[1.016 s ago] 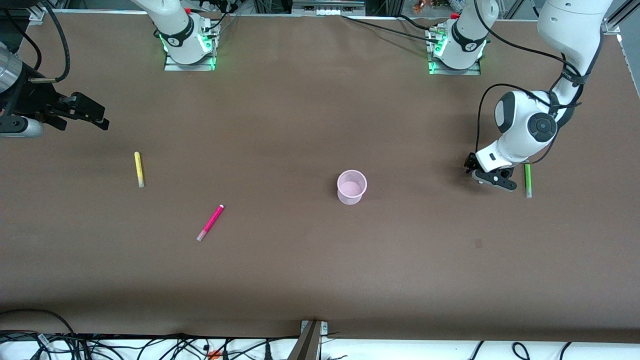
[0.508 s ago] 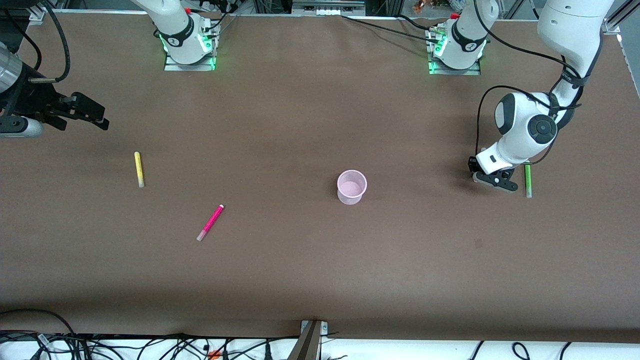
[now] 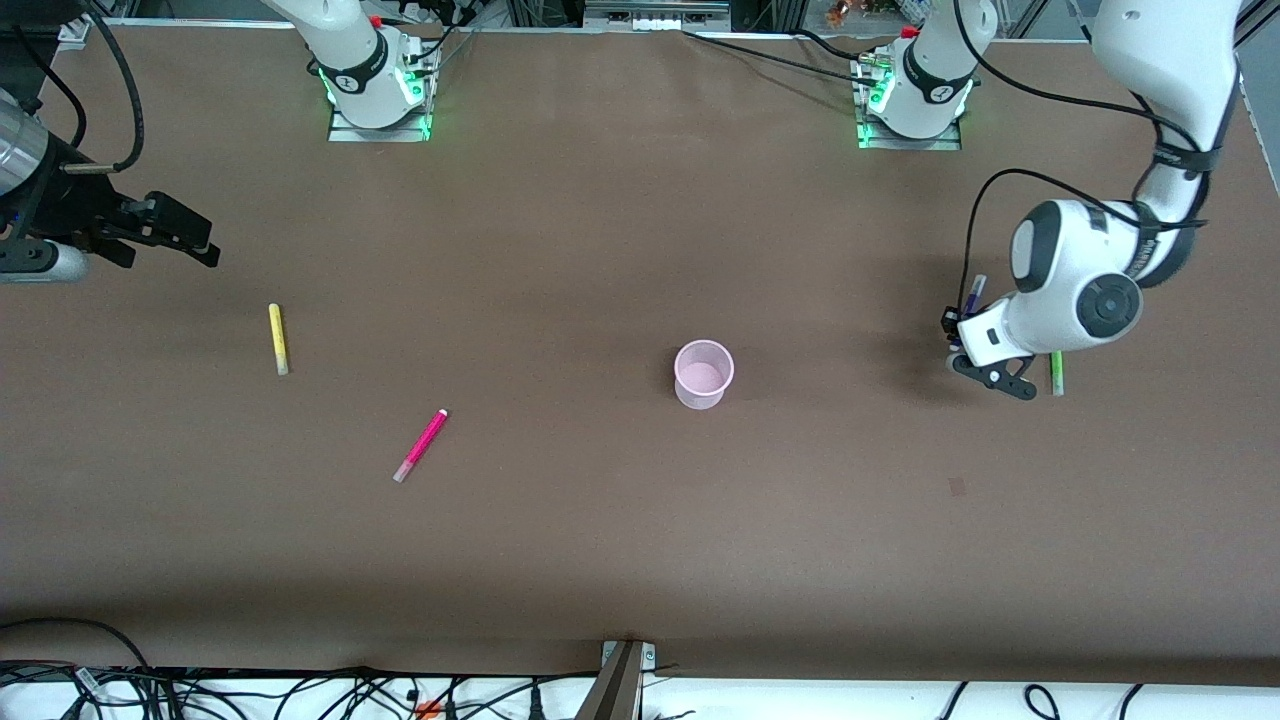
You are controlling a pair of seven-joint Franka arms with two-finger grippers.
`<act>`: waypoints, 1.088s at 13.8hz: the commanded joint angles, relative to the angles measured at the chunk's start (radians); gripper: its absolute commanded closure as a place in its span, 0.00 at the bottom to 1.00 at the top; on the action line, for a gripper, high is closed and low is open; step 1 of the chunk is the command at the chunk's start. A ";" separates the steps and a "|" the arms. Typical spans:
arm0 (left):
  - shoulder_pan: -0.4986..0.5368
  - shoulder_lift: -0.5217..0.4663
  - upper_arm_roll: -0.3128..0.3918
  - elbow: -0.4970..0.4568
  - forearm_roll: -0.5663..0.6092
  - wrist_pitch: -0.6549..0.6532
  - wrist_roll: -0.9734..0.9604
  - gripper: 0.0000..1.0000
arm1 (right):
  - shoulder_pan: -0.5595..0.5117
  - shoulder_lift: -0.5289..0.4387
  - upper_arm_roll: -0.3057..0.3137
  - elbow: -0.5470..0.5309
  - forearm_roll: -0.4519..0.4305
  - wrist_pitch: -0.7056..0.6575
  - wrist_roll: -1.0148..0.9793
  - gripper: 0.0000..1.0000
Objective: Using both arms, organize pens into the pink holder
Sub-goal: 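Carry the blue pen to the holder while the right gripper reaches the marker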
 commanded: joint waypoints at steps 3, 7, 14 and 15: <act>-0.019 0.028 -0.019 0.241 0.006 -0.281 0.091 1.00 | 0.048 0.079 -0.001 0.019 -0.004 0.046 0.001 0.00; -0.013 0.057 -0.051 0.334 -0.191 -0.276 0.468 1.00 | 0.046 0.212 -0.002 0.020 -0.012 0.087 -0.007 0.00; -0.002 0.233 -0.063 0.376 -0.994 -0.278 1.149 1.00 | 0.051 0.251 -0.001 -0.027 0.007 0.176 0.004 0.00; -0.002 0.241 -0.083 0.376 -1.072 -0.278 1.214 1.00 | 0.051 0.283 -0.001 -0.032 0.037 0.195 0.015 0.00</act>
